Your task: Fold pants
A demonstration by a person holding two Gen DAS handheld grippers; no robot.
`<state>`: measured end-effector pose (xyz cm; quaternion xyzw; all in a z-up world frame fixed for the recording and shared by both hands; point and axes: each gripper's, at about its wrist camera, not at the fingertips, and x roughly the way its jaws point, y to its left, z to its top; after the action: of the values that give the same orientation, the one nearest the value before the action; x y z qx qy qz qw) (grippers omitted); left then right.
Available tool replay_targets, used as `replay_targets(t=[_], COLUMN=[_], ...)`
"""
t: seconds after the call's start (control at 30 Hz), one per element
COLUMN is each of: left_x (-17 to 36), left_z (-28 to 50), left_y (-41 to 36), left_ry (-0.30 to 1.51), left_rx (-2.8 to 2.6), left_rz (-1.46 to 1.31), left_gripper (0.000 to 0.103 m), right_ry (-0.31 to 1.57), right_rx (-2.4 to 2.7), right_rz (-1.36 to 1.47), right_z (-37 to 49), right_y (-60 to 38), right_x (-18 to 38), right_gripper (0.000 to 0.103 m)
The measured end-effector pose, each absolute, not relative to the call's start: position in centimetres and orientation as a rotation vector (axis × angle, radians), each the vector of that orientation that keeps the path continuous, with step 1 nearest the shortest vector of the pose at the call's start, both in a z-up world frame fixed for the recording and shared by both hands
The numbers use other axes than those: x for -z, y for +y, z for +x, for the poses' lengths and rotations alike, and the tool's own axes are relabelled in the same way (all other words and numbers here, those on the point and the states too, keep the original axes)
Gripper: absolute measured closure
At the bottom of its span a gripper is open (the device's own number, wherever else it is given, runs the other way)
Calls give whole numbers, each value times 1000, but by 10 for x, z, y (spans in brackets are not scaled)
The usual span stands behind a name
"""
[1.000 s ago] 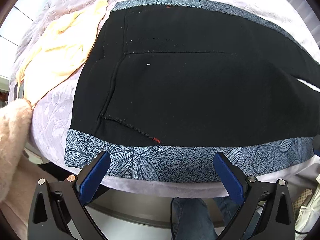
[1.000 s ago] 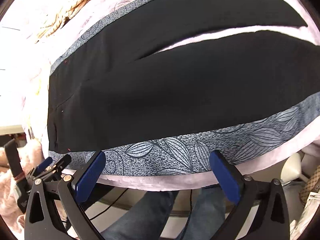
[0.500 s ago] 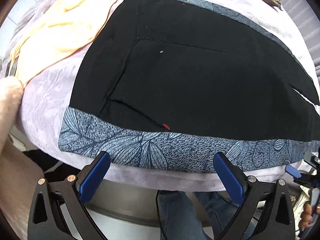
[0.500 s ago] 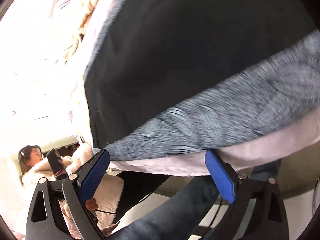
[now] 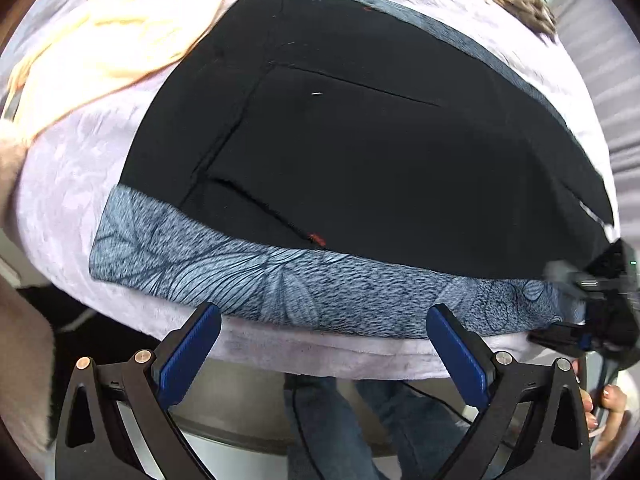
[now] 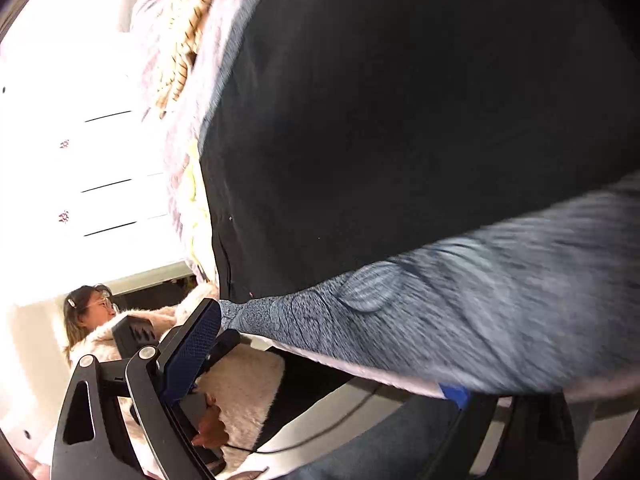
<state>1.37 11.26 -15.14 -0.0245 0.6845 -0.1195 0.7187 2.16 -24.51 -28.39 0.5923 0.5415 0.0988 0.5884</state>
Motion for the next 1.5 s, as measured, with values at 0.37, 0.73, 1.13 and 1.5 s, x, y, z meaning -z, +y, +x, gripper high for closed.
replay_targets(t=[0.37, 0.73, 1.13, 1.5], left_x=[169, 197, 119, 156], left_z=[17, 44, 88, 250], left_y=[164, 172, 154, 82], left_ry=[1493, 1556, 1407, 1356], left_rx=[344, 281, 298, 272], left_rz=[-636, -523, -492, -318], left_gripper=[0, 66, 74, 74], right_ry=[1152, 1329, 1043, 1251], right_rx=[-417, -182, -65, -160], right_rz=[1405, 1309, 1423, 1090], right_z=[58, 19, 24, 230], right_y=[-249, -250, -325, -397], right_x=[227, 264, 217, 210], right_gripper=[76, 66, 94, 90])
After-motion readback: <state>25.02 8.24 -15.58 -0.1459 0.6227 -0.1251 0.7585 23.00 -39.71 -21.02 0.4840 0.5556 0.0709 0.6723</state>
